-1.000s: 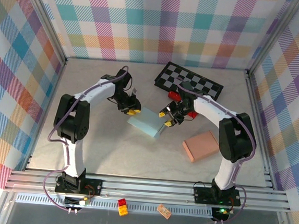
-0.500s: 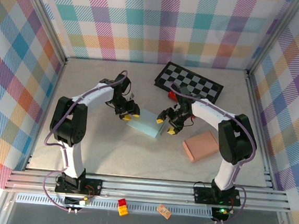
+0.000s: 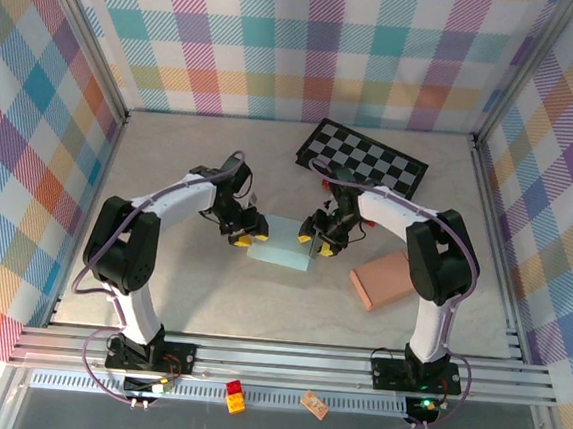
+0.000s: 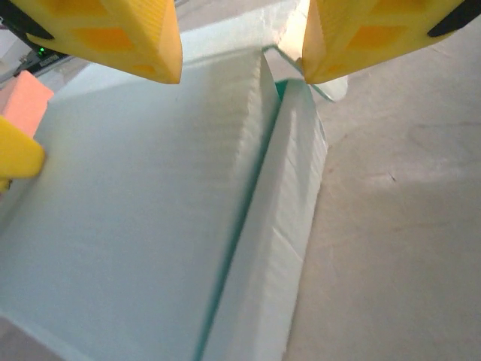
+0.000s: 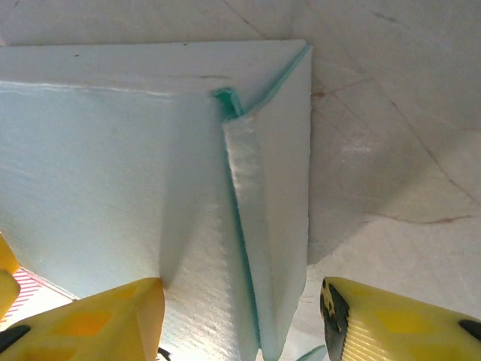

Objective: Fold the paper box

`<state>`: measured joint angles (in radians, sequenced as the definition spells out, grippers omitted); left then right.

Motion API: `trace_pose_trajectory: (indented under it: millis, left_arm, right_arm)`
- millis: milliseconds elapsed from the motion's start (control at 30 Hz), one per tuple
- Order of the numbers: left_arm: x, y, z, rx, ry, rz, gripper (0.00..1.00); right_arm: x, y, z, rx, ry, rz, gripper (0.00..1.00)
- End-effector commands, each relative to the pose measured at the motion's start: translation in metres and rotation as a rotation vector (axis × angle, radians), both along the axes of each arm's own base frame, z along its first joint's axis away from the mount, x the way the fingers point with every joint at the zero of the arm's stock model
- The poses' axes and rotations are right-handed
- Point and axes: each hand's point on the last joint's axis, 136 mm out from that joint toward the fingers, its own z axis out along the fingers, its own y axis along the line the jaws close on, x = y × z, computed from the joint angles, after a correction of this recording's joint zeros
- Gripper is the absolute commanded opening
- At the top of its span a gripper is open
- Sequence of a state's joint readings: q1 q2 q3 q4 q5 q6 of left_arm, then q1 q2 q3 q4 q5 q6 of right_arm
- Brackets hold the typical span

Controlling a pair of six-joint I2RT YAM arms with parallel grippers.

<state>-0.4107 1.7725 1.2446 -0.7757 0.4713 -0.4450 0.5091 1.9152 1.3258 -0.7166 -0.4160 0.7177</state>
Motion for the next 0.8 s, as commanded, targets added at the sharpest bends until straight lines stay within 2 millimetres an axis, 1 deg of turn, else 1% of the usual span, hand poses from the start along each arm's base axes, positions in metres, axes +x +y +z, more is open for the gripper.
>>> trace_pose_trajectory:
  millis: [0, 67, 167, 267, 367, 433, 533, 667, 767]
  left_arm:
    - [0.0, -0.003, 0.023, -0.036, -0.047, 0.009, 0.47]
    - [0.007, 0.006, 0.029, -0.03, -0.067, 0.023, 0.48]
    - [0.022, 0.015, 0.03, -0.039, -0.093, 0.038, 0.5]
    - [0.034, 0.012, 0.022, -0.05, -0.107, -0.002, 0.5]
    - [0.04, 0.005, 0.007, -0.069, -0.084, -0.026, 0.49]
    - [0.044, 0.004, 0.002, -0.067, -0.084, -0.026, 0.48]
    - [0.045, 0.004, -0.005, -0.065, -0.084, -0.027, 0.46]
    - [0.042, 0.004, -0.019, -0.067, -0.062, -0.03, 0.42]
    - [0.04, 0.004, -0.022, -0.07, -0.063, -0.028, 0.42]
  right_arm:
    - [0.004, -0.009, 0.002, -0.044, -0.048, 0.082, 0.58]
    - [0.005, -0.01, 0.006, -0.043, -0.072, 0.107, 0.58]
    - [0.007, -0.01, 0.011, -0.032, -0.099, 0.134, 0.57]
    - [0.008, -0.008, 0.012, -0.015, -0.109, 0.141, 0.57]
    - [0.008, -0.005, 0.008, -0.004, -0.095, 0.132, 0.54]
    - [0.008, -0.003, 0.006, 0.006, -0.09, 0.123, 0.52]
    - [0.008, -0.001, 0.002, 0.016, -0.077, 0.111, 0.5]
    - [0.006, -0.004, -0.006, -0.006, -0.05, 0.108, 0.48]
    - [0.004, -0.007, -0.012, -0.028, -0.032, 0.113, 0.45]
